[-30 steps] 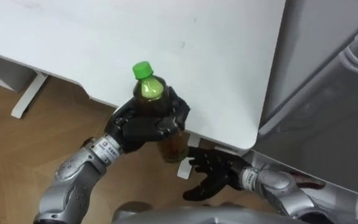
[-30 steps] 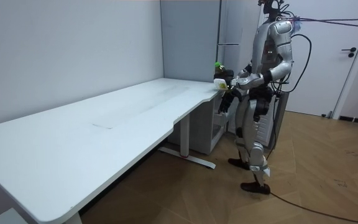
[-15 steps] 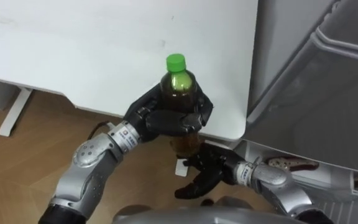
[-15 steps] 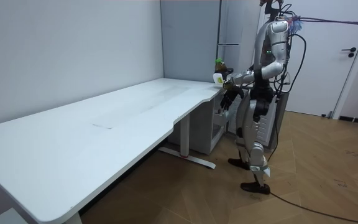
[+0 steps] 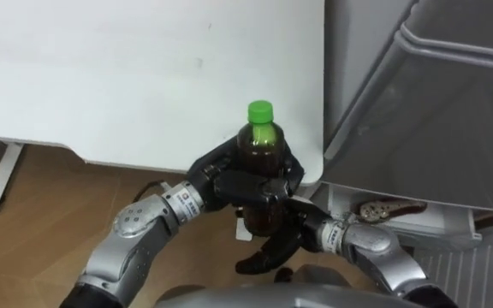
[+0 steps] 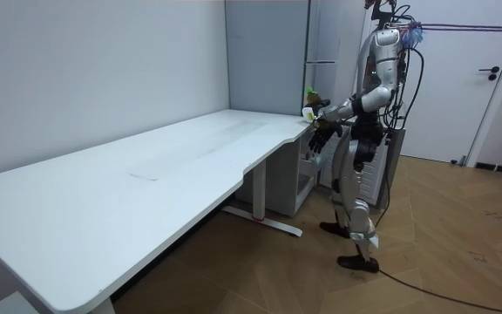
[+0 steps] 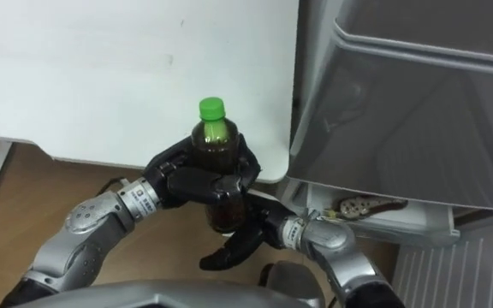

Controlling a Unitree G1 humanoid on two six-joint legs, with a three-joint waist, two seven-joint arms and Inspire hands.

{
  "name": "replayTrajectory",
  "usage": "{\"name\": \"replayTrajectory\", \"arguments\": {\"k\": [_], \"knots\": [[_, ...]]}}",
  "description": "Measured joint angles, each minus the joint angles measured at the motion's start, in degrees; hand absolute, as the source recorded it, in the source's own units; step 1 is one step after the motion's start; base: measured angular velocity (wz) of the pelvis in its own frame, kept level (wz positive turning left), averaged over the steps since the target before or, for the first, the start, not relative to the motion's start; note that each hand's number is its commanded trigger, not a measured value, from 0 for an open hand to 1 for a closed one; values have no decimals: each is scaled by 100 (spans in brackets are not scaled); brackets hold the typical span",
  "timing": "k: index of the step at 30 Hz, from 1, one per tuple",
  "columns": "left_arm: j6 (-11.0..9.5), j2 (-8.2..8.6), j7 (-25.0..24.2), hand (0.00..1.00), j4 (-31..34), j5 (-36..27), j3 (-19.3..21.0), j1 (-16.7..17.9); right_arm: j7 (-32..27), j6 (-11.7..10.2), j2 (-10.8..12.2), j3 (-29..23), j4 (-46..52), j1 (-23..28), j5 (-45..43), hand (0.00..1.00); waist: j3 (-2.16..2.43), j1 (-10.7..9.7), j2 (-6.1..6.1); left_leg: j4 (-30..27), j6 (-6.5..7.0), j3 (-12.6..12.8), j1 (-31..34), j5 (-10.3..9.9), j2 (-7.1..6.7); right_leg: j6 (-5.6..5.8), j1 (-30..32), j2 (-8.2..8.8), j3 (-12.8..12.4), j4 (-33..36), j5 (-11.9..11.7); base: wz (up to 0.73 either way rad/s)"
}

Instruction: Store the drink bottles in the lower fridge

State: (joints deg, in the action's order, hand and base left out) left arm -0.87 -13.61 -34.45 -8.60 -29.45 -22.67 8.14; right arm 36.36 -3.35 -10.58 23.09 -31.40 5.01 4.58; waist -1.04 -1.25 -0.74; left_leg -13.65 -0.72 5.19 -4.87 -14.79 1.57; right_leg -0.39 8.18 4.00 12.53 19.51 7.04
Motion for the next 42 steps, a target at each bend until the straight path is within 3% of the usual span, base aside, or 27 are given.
{"name": "replayTrajectory", "arguments": {"k": [5, 8, 22, 28, 32, 38, 42], "knots": [[1, -43, -7, 100, -44, -31, -122, -27, 7, 101, -67, 33, 3, 4, 14, 0, -3, -14, 113, 20, 19, 77, -32, -28, -7, 7, 4, -11, -53, 11, -27, -9], [1, -54, -55, 100, -58, -30, -174, -28, 42, 169, -123, 43, 4, 8, 88, 0, 20, -21, 168, 15, 25, 111, -22, -45, -13, 13, 41, -20, -105, 23, -32, -8], [4, -93, -490, 100, -160, -96, -49, -126, 403, 456, -202, 79, -23, 47, 1100, 0, 4, 28, 87, 33, 43, 212, -2, -55, -16, 30, 124, -32, -172, 27, -42, -3], [14, -212, -450, 100, -215, -474, -42, -140, 421, 624, -298, 305, -26, 74, 2078, 0, 12, 14, 24, 109, 44, 246, -55, -55, -18, 53, 96, -43, -175, -31, -68, -3], [96, -218, -444, 100, -214, -480, -3, -200, 398, 732, -305, 341, -27, 136, 2706, 0, 34, 34, 85, 177, 45, 271, -83, -54, 14, 60, 55, -112, -210, -180, -150, -6], [104, -294, -441, 100, -217, -473, 1, -238, 359, 742, -280, 406, 22, 173, 4143, 0, 14, 11, 153, 234, 47, 317, -186, -52, 17, 61, 11, -134, -253, -185, -150, -5], [132, -332, -442, 100, -215, -461, 0, -236, 345, 843, -282, 447, 22, 174, 4510, 0, 10, 0, 159, 227, 48, 349, -192, -52, 6, 69, 13, -129, -295, -178, -161, -3]]}}
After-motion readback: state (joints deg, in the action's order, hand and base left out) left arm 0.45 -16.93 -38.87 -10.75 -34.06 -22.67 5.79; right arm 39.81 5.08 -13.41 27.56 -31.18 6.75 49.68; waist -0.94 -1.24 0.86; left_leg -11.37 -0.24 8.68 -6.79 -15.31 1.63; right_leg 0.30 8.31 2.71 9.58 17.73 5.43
